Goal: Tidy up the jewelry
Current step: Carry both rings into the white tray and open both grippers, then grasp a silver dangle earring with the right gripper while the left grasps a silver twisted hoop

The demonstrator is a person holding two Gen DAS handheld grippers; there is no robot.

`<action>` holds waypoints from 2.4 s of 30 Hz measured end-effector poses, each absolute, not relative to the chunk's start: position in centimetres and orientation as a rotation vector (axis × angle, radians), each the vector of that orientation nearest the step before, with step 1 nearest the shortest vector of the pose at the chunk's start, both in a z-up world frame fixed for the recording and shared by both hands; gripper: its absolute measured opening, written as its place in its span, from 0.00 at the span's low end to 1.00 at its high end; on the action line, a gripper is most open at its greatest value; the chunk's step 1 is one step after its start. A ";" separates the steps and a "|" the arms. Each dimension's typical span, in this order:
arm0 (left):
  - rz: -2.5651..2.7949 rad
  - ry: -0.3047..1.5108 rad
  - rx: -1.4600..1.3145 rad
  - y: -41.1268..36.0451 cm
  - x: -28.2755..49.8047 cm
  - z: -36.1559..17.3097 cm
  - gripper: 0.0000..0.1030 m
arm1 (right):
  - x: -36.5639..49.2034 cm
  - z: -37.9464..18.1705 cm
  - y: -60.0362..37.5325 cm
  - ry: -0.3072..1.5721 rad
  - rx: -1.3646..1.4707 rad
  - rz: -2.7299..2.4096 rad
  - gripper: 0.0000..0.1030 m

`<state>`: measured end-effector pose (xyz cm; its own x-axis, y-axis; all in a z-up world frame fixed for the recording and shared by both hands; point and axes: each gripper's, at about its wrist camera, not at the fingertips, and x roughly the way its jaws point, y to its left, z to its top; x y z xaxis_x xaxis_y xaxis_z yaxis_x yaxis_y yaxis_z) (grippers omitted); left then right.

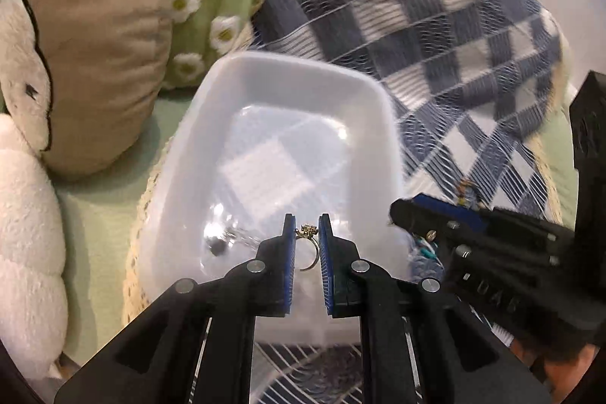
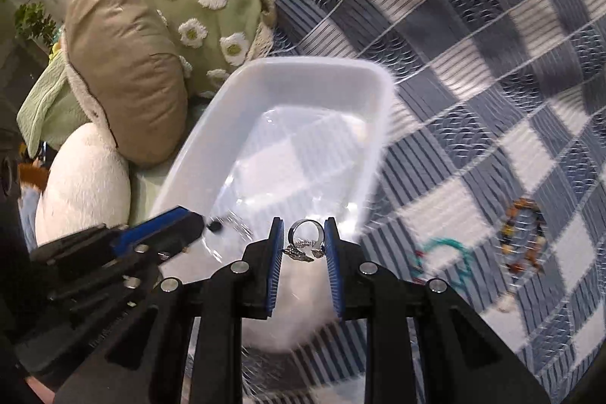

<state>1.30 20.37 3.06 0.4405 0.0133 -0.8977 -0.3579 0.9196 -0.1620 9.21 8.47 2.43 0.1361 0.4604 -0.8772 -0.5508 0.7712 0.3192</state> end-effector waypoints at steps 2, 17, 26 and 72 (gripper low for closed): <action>0.270 1.138 -0.374 22.3 2.3 1.3 0.11 | 9.7 0.9 9.9 1.261 -0.099 0.716 0.22; 0.309 1.256 -0.400 25.0 3.6 -3.3 0.12 | 9.0 -3.4 13.5 1.278 -0.247 0.673 0.22; 0.333 1.218 -0.453 26.2 3.3 -2.4 0.13 | 9.1 -3.7 13.7 1.286 -0.261 0.670 0.22; 0.057 1.072 -0.259 5.6 0.1 0.8 0.83 | 6.8 -5.2 -13.5 1.353 -0.214 0.415 0.39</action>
<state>0.12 5.61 0.85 0.4801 -0.0790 -0.8736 -0.1719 0.9682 -0.1820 6.79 -13.55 -5.24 0.1585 0.1657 -0.9734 -0.4087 0.9084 0.0881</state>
